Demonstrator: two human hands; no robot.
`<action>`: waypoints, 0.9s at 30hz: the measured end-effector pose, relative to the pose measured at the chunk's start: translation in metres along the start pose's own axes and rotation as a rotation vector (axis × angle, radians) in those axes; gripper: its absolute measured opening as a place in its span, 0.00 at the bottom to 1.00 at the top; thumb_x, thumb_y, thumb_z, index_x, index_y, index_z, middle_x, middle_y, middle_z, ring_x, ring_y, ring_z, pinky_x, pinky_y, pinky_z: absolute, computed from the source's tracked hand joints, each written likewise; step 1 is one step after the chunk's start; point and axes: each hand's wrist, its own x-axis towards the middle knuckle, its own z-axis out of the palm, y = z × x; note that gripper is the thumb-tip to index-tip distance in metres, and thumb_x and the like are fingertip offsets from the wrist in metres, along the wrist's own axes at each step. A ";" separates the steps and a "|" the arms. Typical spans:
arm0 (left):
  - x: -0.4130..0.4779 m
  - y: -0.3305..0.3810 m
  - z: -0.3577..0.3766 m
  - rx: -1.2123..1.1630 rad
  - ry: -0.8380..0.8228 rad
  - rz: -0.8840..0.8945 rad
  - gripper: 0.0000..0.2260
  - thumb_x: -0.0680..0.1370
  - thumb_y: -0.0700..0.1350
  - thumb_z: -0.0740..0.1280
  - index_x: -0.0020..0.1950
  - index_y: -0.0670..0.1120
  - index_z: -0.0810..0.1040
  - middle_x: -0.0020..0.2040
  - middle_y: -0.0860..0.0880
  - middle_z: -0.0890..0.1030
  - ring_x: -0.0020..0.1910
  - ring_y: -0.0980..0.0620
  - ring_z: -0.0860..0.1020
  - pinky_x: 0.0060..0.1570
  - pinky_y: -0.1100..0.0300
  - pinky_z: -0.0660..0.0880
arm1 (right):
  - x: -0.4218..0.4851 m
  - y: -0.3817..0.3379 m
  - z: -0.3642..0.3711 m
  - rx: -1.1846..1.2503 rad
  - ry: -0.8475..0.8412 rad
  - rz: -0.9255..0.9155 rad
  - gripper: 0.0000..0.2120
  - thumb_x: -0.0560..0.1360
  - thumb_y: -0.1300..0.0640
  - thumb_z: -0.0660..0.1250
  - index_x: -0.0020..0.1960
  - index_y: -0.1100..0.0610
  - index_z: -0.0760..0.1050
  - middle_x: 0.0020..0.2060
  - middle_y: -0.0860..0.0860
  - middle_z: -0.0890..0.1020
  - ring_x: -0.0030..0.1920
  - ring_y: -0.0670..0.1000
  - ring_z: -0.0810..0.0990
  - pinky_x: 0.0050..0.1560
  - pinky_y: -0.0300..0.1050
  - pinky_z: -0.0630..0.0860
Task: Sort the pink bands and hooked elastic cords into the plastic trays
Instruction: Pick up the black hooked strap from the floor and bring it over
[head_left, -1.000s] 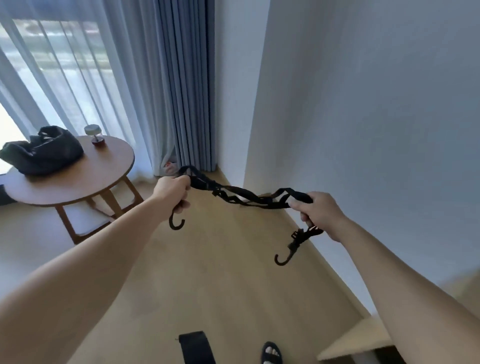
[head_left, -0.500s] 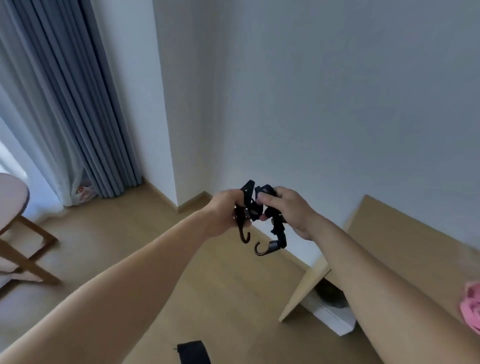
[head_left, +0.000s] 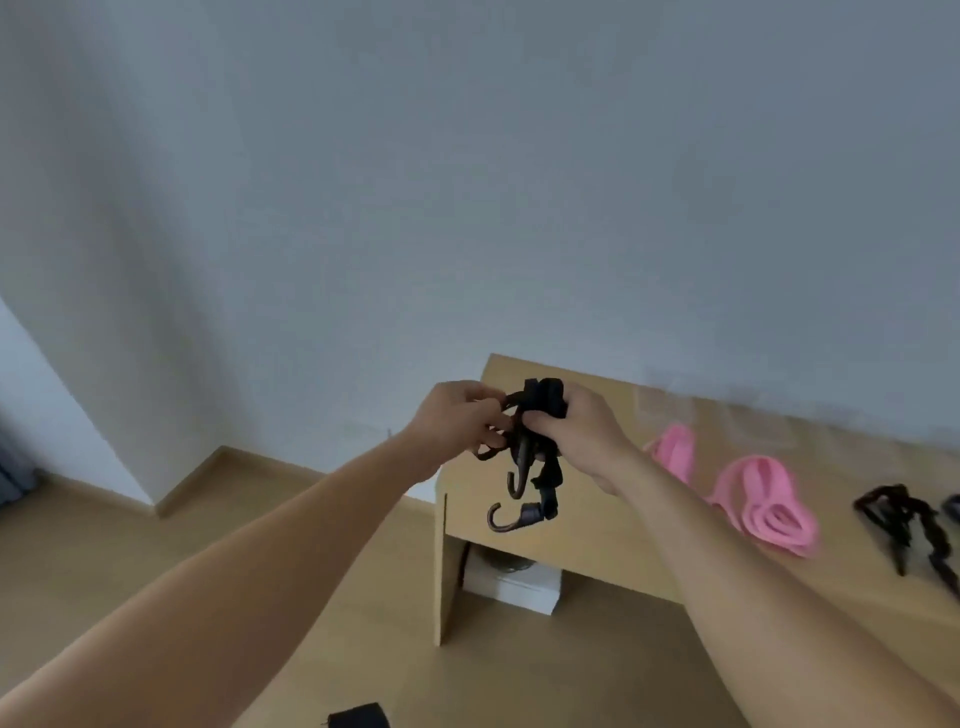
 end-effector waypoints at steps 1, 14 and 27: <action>0.009 0.003 0.020 0.066 0.051 0.024 0.14 0.76 0.40 0.66 0.62 0.43 0.78 0.47 0.47 0.85 0.40 0.53 0.81 0.41 0.60 0.75 | -0.002 0.008 -0.023 0.008 0.029 0.000 0.07 0.75 0.62 0.69 0.52 0.54 0.78 0.44 0.56 0.84 0.39 0.54 0.85 0.38 0.48 0.83; 0.085 0.048 0.297 0.206 -0.662 0.128 0.17 0.68 0.48 0.74 0.55 0.49 0.78 0.48 0.49 0.82 0.43 0.54 0.81 0.44 0.57 0.77 | -0.037 0.102 -0.256 0.123 0.573 0.157 0.06 0.74 0.61 0.68 0.51 0.57 0.76 0.46 0.56 0.83 0.43 0.51 0.83 0.39 0.45 0.81; 0.181 0.062 0.505 0.139 -0.941 0.147 0.06 0.78 0.41 0.69 0.54 0.42 0.77 0.44 0.47 0.85 0.38 0.52 0.85 0.36 0.61 0.81 | -0.027 0.175 -0.417 -0.104 0.787 0.385 0.09 0.73 0.56 0.73 0.46 0.48 0.74 0.43 0.46 0.80 0.43 0.44 0.79 0.37 0.38 0.73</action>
